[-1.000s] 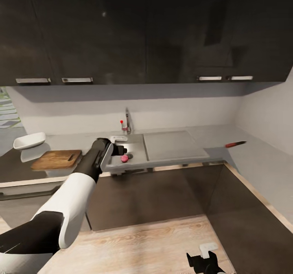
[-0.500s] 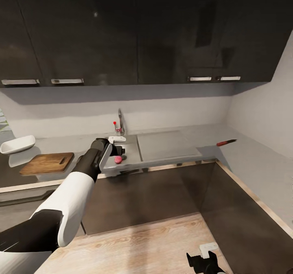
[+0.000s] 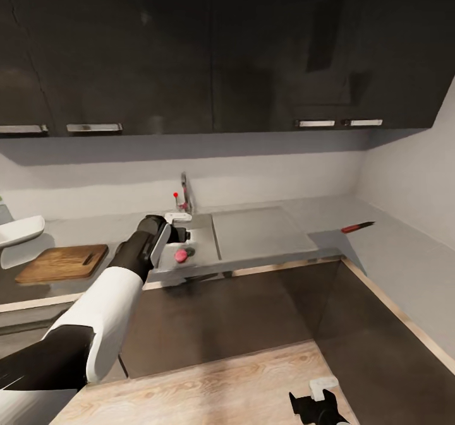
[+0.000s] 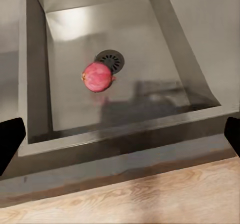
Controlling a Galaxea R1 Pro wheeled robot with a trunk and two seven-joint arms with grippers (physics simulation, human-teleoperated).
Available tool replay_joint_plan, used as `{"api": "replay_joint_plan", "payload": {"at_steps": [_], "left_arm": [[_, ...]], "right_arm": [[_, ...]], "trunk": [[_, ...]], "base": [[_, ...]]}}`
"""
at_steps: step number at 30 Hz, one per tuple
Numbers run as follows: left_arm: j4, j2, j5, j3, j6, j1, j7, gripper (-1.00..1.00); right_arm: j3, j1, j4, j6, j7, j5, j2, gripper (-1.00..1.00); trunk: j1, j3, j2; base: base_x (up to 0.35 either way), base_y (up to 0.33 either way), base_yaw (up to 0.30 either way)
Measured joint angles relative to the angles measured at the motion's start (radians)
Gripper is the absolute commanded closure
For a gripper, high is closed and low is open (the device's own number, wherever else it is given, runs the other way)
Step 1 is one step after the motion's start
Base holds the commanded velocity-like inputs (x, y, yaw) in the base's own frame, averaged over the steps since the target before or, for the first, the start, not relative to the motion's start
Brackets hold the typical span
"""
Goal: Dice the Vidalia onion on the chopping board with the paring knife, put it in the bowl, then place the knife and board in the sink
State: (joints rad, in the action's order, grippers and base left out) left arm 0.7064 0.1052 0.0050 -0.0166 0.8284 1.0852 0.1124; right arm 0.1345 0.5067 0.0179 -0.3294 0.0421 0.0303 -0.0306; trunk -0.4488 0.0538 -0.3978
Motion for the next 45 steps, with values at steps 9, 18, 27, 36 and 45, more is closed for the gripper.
{"api": "replay_joint_plan", "payload": {"at_steps": [9,18,27,36,45], "left_arm": [[-0.006,-0.001,0.001,0.0,-0.001,0.0,-0.001,-1.0],[-0.006,-0.001,0.002,0.0,-0.001,0.0,-0.002,-1.0],[-0.011,-0.001,0.002,0.0,-0.003,-0.002,-0.002,-1.0],[-0.077,-0.002,0.003,0.0,-0.003,-0.003,-0.006,-1.0],[-0.18,-0.008,0.003,0.0,-0.084,-0.003,-0.008,-1.0]], "right_arm": [[0.0,0.0,0.0,0.0,0.0,0.0,-0.001,-1.0],[0.0,0.0,0.0,0.0,0.0,0.0,-0.001,-1.0],[0.0,0.0,0.0,0.0,0.0,0.0,0.0,-1.0],[0.0,0.0,0.0,0.0,-0.001,0.0,-0.001,-1.0],[0.0,0.0,0.0,0.0,-0.002,0.0,0.0,-1.0]], "trunk": [[0.0,0.011,0.0],[0.0,0.026,0.0],[-0.001,0.04,0.0],[-0.001,0.055,0.0],[0.0,0.069,0.0]], "base": [[0.345,0.0,0.0],[0.259,0.0,0.0],[0.024,0.0,0.0],[0.0,0.0,0.0],[0.11,0.0,0.0]]}}
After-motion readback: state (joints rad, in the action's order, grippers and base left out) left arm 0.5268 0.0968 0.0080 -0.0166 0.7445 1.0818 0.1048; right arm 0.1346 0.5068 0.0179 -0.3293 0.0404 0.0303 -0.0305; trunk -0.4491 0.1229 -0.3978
